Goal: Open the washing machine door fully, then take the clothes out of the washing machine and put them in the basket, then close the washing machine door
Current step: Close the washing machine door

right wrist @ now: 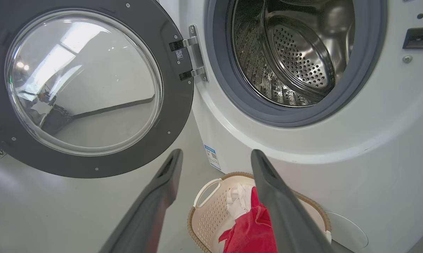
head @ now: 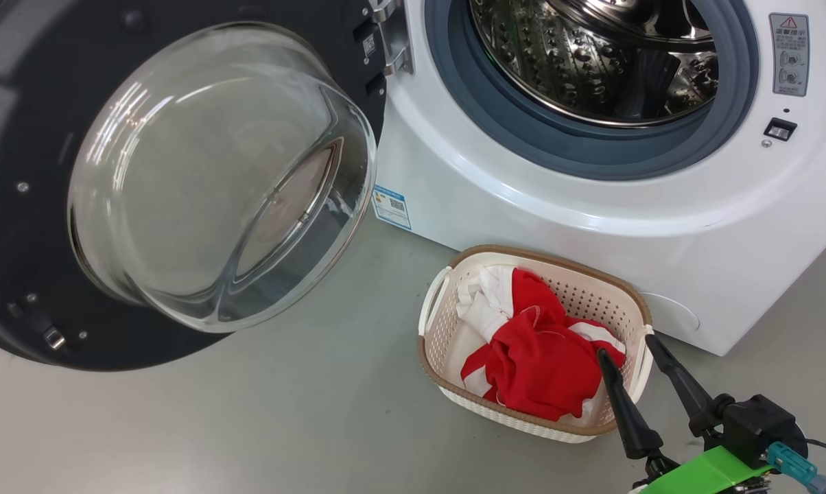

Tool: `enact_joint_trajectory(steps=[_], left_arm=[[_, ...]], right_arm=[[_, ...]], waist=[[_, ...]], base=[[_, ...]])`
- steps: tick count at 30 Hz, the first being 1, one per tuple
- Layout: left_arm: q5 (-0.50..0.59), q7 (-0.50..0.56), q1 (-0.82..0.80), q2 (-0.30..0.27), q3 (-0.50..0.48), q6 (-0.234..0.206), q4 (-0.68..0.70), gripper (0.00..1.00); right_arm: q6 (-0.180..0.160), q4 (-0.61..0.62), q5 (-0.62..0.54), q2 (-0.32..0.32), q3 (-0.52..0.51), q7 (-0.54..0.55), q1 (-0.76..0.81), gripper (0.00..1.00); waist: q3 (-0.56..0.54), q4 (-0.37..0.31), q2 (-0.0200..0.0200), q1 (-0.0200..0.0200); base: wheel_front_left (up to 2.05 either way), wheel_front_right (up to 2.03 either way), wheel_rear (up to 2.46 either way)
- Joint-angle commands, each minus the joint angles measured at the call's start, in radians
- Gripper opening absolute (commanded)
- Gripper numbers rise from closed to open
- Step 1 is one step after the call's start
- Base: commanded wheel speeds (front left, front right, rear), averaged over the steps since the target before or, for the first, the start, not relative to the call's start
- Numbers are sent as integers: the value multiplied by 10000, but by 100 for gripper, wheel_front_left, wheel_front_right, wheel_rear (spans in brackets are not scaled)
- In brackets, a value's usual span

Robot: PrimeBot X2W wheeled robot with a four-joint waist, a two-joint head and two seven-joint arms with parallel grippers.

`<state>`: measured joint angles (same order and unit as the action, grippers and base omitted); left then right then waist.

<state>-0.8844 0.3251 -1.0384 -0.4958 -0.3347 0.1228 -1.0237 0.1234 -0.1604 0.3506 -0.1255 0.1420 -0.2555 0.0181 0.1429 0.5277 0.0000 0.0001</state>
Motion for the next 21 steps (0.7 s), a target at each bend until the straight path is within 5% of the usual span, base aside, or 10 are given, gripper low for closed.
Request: enact_joint_trajectory(steps=[1,7,21], left_arm=[[-98,543,-175,-733,31,33,-9,0],[-509,2469,208,-786,639,72,-42,0],[-3023,5571,2530,-983,1961,77,3446,0]], right_arm=[[73,260,-100,-46,201,-63,16,100],[73,261,-116,9,198,-63,76,100],[73,273,-123,101,162,-63,212,100]], waist=[[-23,-3,0,-1],[-105,-9,0,-1],[-326,-59,0,-1]], base=[[0,0,0],[0,0,0],[0,0,0]])
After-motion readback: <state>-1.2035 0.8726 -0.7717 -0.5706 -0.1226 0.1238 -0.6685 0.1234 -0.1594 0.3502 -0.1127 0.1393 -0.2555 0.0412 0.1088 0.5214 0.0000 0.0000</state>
